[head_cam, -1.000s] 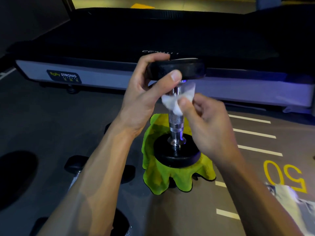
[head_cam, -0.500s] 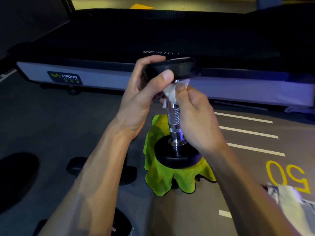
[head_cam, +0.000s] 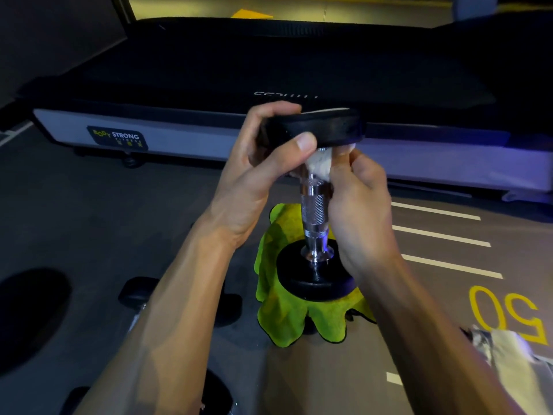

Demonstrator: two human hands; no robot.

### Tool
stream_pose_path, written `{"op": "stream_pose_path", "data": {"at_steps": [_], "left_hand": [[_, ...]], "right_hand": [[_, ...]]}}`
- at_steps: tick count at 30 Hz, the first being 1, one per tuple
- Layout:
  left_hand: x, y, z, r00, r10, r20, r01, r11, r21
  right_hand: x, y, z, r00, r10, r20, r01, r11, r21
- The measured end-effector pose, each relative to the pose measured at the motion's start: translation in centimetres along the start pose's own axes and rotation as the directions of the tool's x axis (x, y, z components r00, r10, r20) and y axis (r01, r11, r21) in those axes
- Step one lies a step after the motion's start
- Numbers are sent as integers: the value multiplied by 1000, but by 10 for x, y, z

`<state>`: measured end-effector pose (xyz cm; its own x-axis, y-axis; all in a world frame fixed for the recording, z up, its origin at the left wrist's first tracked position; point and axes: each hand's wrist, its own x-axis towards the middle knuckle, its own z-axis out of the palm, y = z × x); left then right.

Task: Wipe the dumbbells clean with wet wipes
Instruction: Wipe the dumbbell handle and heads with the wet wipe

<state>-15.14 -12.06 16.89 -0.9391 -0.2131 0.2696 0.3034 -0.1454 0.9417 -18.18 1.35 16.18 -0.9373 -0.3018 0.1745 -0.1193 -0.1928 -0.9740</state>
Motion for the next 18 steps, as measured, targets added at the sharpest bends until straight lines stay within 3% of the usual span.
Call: {"op": "stream_pose_path", "data": {"at_steps": [4, 7, 12, 15, 18], "left_hand": [[-1, 0, -1, 1000, 20, -6, -20, 1000, 9], [-3, 0, -3, 999, 32, -4, -32, 999, 21], [-2, -2, -2, 998, 38, -49, -33, 995, 93], [-2, -1, -1, 997, 19, -69, -11, 993, 115], [-3, 0, 1, 999, 8, -54, -2, 995, 103]], "right_hand": [[5, 1, -3, 994, 101, 48, -106, 989, 101], [1, 5, -16, 984, 94, 151, -67, 982, -177], [-10, 11, -45, 937, 41, 346, 154, 842, -516], [-16, 17, -62, 887, 166, 431, 142, 789, -597], [-24, 21, -75, 808, 304, 505, 29, 835, -549]]}}
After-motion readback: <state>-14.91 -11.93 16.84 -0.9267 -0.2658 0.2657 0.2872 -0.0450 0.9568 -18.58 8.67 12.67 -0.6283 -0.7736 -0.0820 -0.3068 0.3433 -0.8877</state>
